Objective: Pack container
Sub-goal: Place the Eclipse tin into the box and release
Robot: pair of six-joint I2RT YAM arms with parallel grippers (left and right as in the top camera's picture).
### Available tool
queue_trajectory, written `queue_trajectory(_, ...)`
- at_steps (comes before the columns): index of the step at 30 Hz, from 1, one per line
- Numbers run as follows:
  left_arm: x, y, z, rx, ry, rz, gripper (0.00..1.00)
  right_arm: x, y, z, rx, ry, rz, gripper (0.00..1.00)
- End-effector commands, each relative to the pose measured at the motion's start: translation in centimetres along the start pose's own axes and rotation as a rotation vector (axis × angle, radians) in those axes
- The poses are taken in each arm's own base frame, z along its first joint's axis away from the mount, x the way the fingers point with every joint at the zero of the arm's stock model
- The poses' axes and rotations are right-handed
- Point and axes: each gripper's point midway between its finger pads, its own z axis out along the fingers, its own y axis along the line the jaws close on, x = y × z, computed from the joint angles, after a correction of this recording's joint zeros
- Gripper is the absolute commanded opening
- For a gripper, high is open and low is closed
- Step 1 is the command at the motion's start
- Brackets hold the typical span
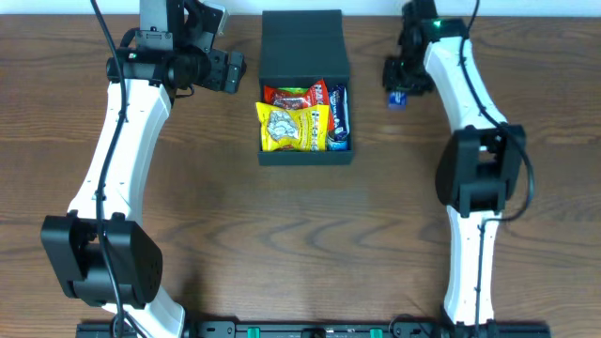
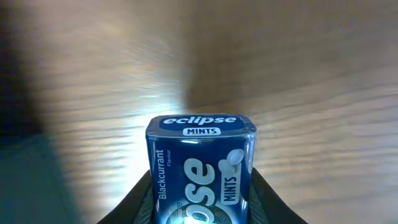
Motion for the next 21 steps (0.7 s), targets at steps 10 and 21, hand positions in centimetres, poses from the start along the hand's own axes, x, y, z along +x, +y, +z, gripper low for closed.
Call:
queue_trajectory(10,-1.4,0.1,-0.9,-0.01,-0.044,0.026,0.95,3.1,13.5,-8.2,-0.233,-0.081,-0.196,0.04)
queue_trajectory(21,-1.3,0.1,-0.9,-0.009,-0.04,0.024,0.95,5.2,16.3,-7.2,-0.214,-0.058,-0.239,0.61)
